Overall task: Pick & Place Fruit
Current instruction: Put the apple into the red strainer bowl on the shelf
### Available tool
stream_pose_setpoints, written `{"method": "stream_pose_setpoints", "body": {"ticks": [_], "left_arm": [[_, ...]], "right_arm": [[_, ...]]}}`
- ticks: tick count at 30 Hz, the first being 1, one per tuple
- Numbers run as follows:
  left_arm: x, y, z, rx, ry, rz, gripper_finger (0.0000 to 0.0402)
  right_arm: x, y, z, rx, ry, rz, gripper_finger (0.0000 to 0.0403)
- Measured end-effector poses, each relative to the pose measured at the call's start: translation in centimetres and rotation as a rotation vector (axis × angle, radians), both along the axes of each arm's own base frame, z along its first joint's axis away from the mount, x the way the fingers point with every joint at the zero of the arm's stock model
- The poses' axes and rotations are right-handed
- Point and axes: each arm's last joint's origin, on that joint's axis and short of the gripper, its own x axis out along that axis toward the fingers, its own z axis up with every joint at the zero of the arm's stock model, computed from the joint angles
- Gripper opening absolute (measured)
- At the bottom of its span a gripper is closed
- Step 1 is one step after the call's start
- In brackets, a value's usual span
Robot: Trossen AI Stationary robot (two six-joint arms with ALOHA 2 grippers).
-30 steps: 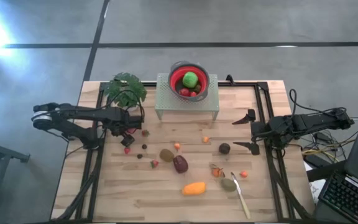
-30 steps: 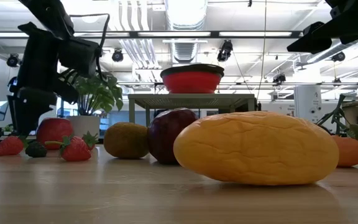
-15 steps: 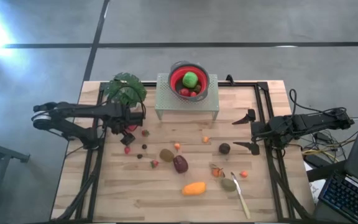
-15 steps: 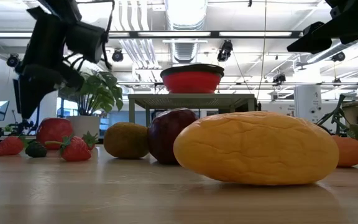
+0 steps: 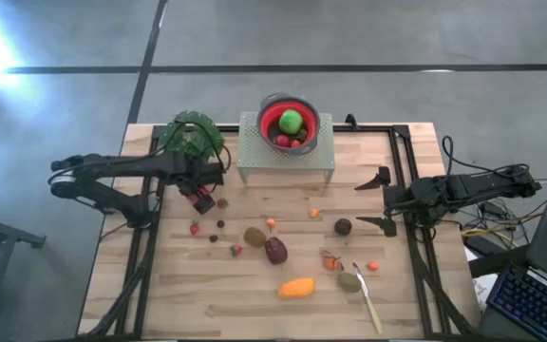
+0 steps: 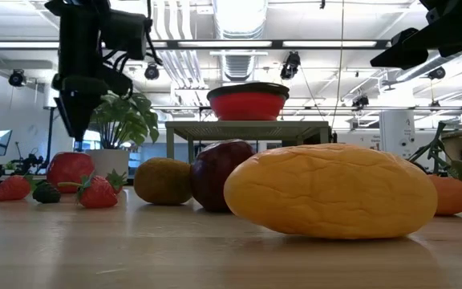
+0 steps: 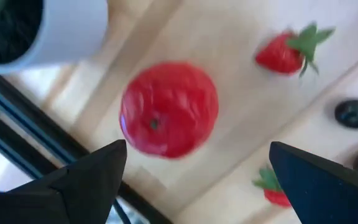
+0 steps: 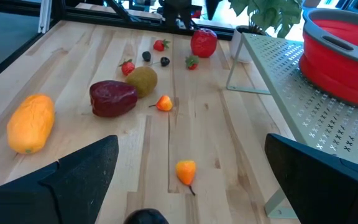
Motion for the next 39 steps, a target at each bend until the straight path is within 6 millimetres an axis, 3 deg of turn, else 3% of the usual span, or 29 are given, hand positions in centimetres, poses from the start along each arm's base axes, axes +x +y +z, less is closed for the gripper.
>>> {"method": "stream_pose_setpoints", "body": {"ticks": [17, 39], "left_arm": [[0.3, 0.9, -0.2, 0.104, -0.045, 0.065, 0.0398], [-1.0, 1.6, -5.7, 0.053, -0.070, 0.100, 0.0399]], "right_arm": [[0.0, 0.0, 0.0, 0.000, 0.000, 0.000, 0.0400], [0.0, 0.0, 0.0, 0.000, 0.000, 0.001, 0.0400]]}}
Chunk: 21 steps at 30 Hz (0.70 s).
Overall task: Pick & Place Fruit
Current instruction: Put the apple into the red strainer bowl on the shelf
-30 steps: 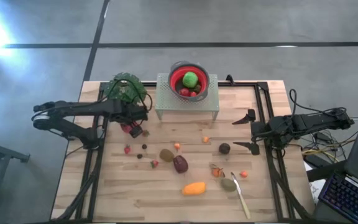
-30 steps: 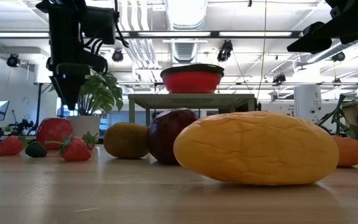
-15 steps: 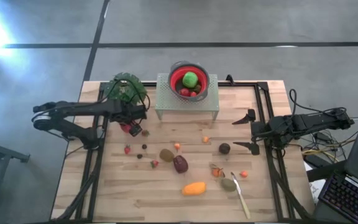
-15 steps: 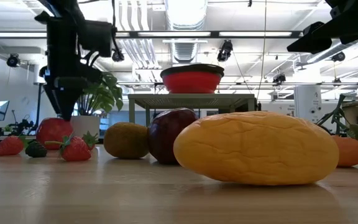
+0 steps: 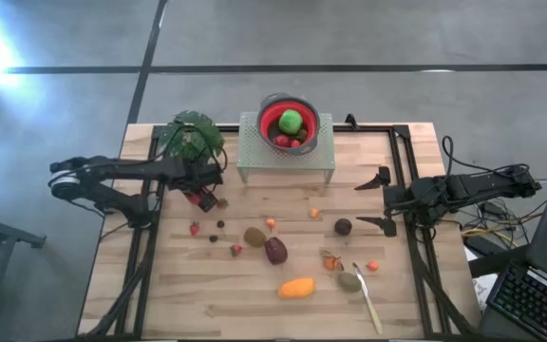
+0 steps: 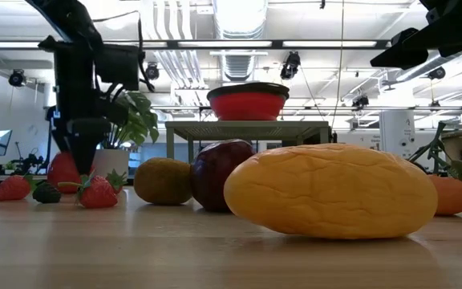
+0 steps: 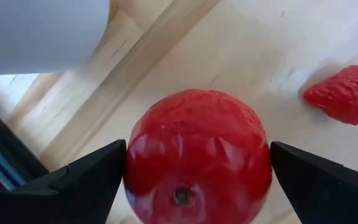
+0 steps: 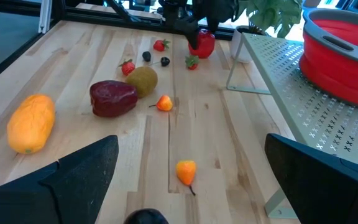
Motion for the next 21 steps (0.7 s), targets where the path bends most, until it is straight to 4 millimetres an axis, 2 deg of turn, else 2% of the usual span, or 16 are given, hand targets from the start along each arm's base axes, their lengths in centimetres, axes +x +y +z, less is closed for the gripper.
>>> {"method": "stream_pose_setpoints", "body": {"ticks": [10, 21], "left_arm": [[-0.24, -0.01, -1.12, 0.001, -0.025, 0.016, 0.0399], [-0.30, -0.02, -1.15, 0.000, -0.034, 0.066, 0.0399]], "right_arm": [[0.00, 0.00, 0.00, 0.000, 0.000, 0.000, 0.0400], [0.00, 0.00, 0.00, 0.000, 0.000, 0.000, 0.0400]]}}
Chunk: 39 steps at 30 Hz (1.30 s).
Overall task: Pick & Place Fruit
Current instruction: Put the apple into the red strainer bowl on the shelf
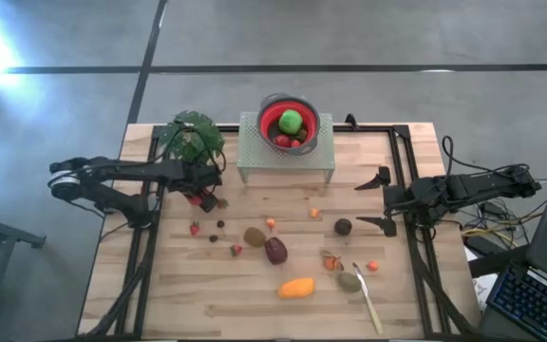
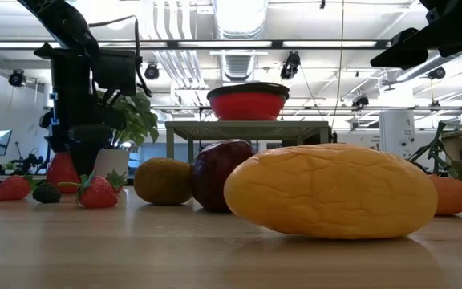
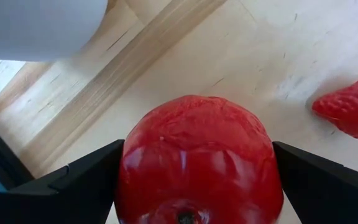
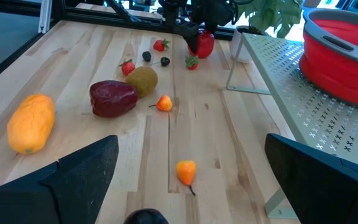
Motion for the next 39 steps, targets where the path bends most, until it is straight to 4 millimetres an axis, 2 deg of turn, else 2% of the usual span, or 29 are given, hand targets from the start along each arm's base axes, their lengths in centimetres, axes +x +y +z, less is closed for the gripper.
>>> {"method": "stream_pose_setpoints", "body": {"ticks": [16, 28, 34, 39], "left_arm": [[-0.1, -0.2, -0.1, -0.050, 0.004, -0.029, 0.0398], [-0.2, -0.3, 0.2, -0.091, 0.021, -0.037, 0.0370], [0.1, -0.2, 2.3, -0.101, 0.049, -0.040, 0.0370], [1.2, 0.0, 5.5, -0.103, -0.066, -0.048, 0.0370]], "right_arm": [[0.0, 0.0, 0.0, 0.000, 0.000, -0.001, 0.0400], [0.0, 0.0, 0.0, 0.000, 0.000, 0.000, 0.0400], [0.0, 0.0, 0.0, 0.000, 0.000, 0.000, 0.0400], [0.0, 0.0, 0.0, 0.000, 0.000, 0.000, 0.0400]]}}
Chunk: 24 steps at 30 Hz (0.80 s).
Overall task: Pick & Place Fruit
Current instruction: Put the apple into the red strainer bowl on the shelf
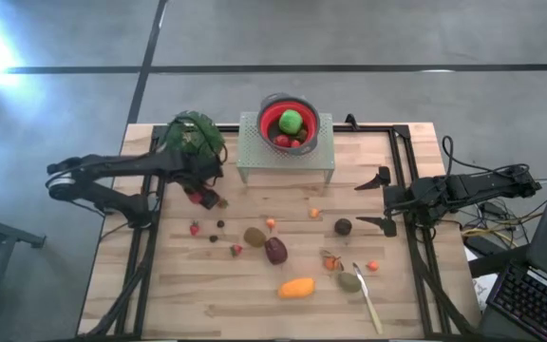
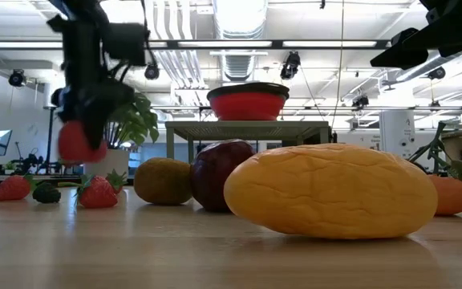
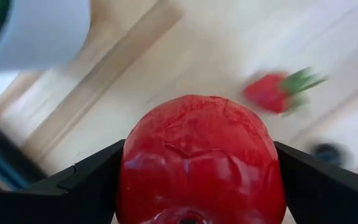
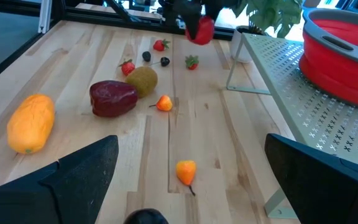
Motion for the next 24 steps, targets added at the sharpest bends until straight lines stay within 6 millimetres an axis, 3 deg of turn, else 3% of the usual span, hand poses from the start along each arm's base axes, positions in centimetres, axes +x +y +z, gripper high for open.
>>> {"method": "stream_pose_setpoints", "body": {"ticks": [9, 16, 20, 24], "left_arm": [[2.3, 0.5, 7.8, 0.064, -0.324, -0.052, 0.0369], [4.9, 1.3, 13.4, 0.264, -0.722, -0.164, 0.0369], [6.5, 1.7, 15.5, 0.419, -0.943, -0.232, 0.0369], [8.2, 2.5, 16.1, 0.510, -1.047, -0.257, 0.0369]], "right_arm": [[0.0, 0.0, 0.0, 0.000, 0.000, 0.000, 0.0400], [0.0, 0.0, 0.0, 0.000, 0.000, 0.001, 0.0400], [0.0, 0.0, 0.0, 0.000, 0.000, 0.000, 0.0400], [0.0, 0.0, 0.0, 0.000, 0.000, 0.000, 0.0400]]}}
